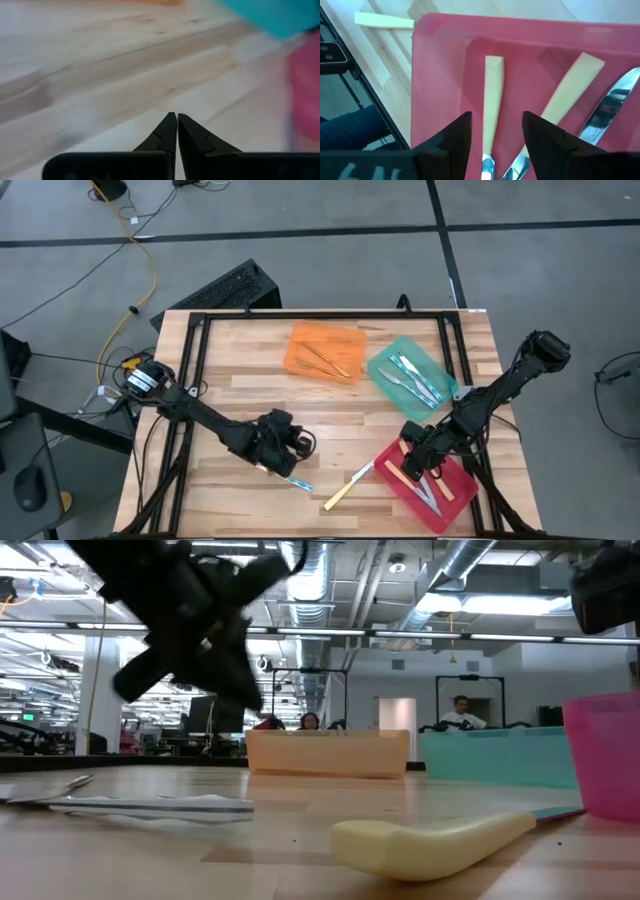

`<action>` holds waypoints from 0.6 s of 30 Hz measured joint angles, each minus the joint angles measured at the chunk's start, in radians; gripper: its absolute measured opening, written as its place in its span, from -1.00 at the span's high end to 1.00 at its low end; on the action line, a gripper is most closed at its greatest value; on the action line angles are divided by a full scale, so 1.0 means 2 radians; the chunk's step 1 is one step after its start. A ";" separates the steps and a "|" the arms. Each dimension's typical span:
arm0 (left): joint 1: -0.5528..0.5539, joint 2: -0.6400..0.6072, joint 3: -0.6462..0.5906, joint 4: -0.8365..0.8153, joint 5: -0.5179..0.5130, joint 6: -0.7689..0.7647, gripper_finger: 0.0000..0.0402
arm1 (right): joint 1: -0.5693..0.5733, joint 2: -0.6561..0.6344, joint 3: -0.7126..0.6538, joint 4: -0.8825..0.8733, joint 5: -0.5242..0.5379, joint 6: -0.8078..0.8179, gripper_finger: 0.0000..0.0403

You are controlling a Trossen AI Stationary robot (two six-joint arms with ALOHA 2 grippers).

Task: Sort silverware by color (type)
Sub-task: Put the gold knife into the orange bin

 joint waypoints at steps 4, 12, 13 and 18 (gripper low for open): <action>0.002 -0.022 0.000 0.038 0.016 0.080 1.00 | -0.001 0.000 0.000 0.003 0.000 -0.015 0.04; 0.003 -0.074 0.000 0.015 0.184 0.388 0.97 | -0.001 0.000 0.000 0.012 -0.001 -0.051 0.04; 0.003 -0.081 0.000 0.007 0.211 0.416 0.95 | -0.001 0.000 0.000 0.012 -0.001 -0.051 0.04; 0.001 -0.109 0.000 -0.058 0.304 0.523 0.71 | -0.001 0.000 0.000 0.015 -0.016 -0.050 0.04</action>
